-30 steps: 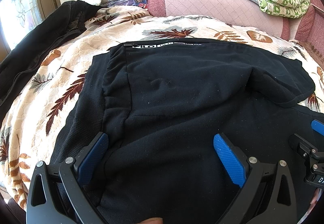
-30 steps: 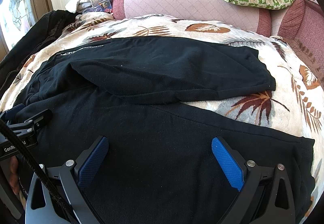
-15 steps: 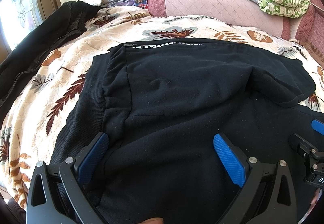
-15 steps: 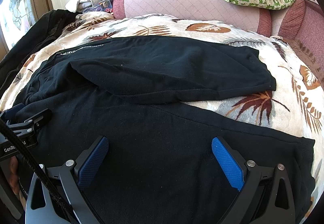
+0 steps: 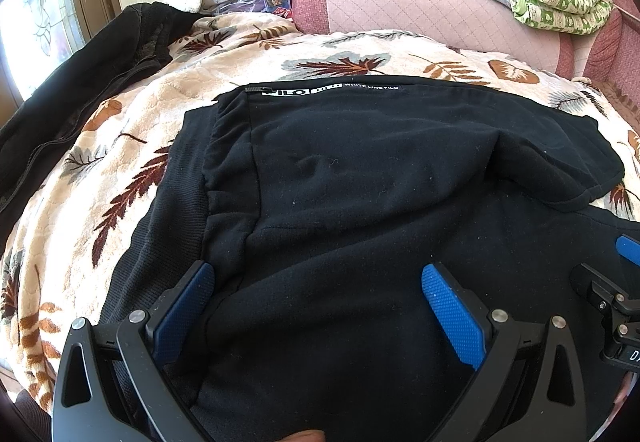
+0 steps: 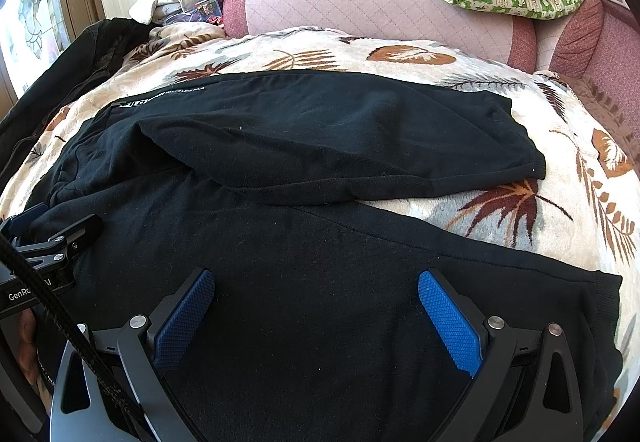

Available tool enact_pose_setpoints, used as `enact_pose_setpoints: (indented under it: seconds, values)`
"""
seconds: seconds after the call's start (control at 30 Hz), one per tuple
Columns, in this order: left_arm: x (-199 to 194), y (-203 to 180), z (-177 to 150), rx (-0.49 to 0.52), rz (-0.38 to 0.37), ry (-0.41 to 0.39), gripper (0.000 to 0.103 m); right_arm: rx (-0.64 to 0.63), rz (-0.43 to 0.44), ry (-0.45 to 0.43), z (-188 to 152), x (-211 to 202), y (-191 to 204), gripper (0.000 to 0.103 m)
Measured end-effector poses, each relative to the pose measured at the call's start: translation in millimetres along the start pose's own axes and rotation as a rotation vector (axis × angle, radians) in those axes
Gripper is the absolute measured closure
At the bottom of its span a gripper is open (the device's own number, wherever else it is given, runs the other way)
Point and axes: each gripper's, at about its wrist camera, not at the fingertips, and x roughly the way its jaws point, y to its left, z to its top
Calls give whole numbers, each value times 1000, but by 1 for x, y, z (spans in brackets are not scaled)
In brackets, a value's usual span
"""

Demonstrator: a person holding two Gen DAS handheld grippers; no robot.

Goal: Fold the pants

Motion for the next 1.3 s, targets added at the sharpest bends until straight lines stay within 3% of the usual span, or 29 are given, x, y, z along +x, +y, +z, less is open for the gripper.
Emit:
enact_pose_setpoints:
  seconds: [1.03,1.3]
  values:
    - [0,-1,0,1,2,-2,0,0,0,1,0,0,0,0]
    - [1,14,0,-12,-20,-1,0,0,0,0,0,0,0,0]
